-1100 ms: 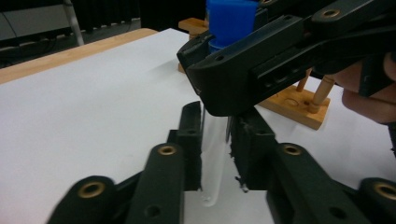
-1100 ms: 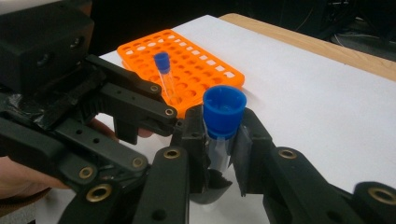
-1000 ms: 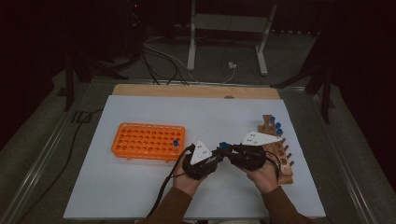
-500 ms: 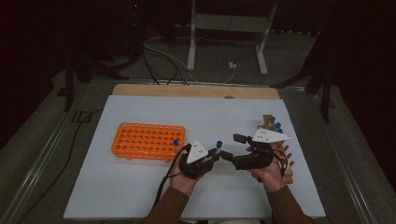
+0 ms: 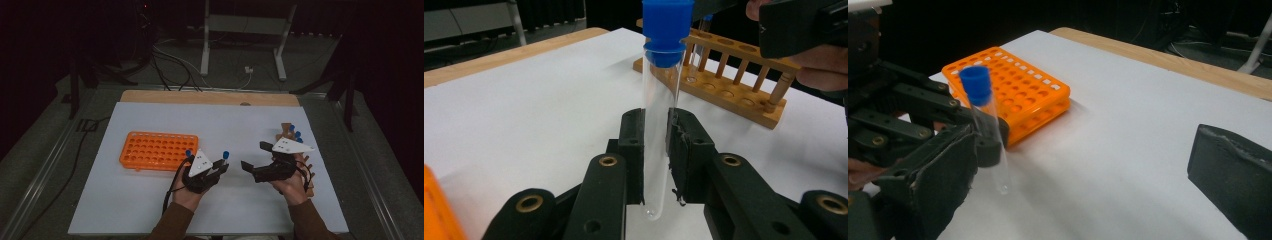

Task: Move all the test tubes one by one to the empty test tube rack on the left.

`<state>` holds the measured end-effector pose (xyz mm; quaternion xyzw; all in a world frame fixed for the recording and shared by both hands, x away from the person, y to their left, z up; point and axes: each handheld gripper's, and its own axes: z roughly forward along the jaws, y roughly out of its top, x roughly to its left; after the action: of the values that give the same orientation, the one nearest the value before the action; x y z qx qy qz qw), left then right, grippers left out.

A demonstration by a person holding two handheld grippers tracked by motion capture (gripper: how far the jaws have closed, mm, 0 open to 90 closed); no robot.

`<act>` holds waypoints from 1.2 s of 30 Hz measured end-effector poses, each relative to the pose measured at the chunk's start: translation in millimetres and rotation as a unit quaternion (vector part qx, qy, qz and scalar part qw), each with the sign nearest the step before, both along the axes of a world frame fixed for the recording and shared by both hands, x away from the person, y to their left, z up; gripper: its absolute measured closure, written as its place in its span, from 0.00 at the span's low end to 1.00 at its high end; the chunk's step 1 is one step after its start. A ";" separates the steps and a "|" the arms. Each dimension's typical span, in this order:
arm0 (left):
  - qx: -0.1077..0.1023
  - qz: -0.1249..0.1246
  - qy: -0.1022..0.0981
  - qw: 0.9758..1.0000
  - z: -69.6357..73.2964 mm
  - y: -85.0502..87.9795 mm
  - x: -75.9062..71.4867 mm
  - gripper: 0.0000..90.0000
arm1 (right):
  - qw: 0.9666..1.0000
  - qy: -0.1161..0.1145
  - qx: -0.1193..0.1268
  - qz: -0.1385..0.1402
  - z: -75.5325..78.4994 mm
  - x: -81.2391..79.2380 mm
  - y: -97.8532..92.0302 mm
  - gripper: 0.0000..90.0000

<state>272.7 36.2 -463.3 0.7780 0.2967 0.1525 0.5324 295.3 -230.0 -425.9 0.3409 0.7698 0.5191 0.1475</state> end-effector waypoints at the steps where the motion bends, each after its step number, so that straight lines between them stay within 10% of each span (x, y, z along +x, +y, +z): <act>1: 0.001 0.000 0.000 1.000 0.0 2.4 -0.4 0.87 | 1.000 -0.001 0.000 -0.001 -0.1 0.0 -0.5 0.00; 18: -0.001 0.003 -0.003 1.000 2.4 45.7 -3.4 0.87 | 1.000 -0.007 0.007 -0.016 0.0 -1.5 -10.7 0.00; 36: -0.024 0.070 -0.009 0.997 12.2 100.1 4.1 0.87 | 1.000 -0.008 0.016 -0.022 1.3 -1.7 -18.0 0.00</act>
<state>276.8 136.2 -451.1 0.7409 0.3490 0.1889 0.5417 293.6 -248.1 -424.5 0.3561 0.7524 0.5306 0.1599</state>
